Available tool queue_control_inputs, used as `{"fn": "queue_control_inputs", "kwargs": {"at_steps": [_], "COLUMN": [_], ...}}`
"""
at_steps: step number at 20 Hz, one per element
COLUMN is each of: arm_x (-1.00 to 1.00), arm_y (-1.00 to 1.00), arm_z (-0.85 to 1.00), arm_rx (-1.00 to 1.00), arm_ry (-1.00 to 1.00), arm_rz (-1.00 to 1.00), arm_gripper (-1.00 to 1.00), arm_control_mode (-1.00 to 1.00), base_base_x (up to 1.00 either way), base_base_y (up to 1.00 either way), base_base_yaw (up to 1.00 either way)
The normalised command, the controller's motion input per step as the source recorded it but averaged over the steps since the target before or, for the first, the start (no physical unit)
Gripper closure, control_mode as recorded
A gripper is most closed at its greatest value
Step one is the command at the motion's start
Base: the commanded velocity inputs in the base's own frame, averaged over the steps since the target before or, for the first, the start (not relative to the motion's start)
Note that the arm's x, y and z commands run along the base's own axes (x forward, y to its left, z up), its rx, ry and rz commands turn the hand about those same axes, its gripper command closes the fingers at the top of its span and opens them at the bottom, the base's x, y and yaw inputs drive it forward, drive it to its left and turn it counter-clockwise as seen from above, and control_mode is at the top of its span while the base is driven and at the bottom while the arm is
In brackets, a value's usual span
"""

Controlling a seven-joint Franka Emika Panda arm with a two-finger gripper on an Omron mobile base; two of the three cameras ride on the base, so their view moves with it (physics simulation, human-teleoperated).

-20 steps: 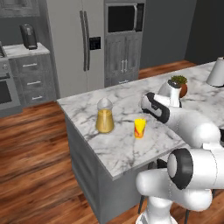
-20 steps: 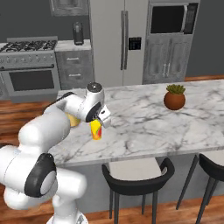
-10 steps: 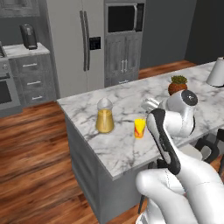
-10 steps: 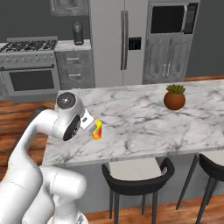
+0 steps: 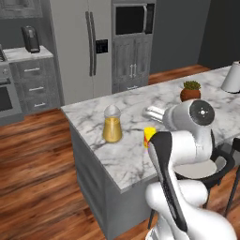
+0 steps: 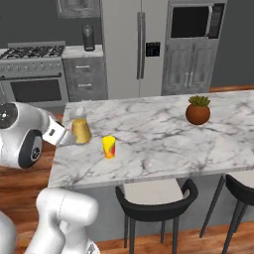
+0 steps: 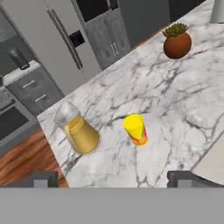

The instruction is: Place the pitcher and cup on the dining counter for serving.

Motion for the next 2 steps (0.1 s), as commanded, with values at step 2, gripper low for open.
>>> {"fn": "queue_control_inputs", "kwargs": {"at_steps": [2], "arm_x": [-1.0], "arm_y": [0.83], "arm_z": [0.32], "arm_rx": [-0.27], "arm_ry": [-0.27], "arm_rz": [0.26], "arm_gripper": [-1.0], "arm_control_mode": [-1.0], "base_base_x": [0.0], "base_base_y": [0.0], "base_base_yaw": [0.0]}}
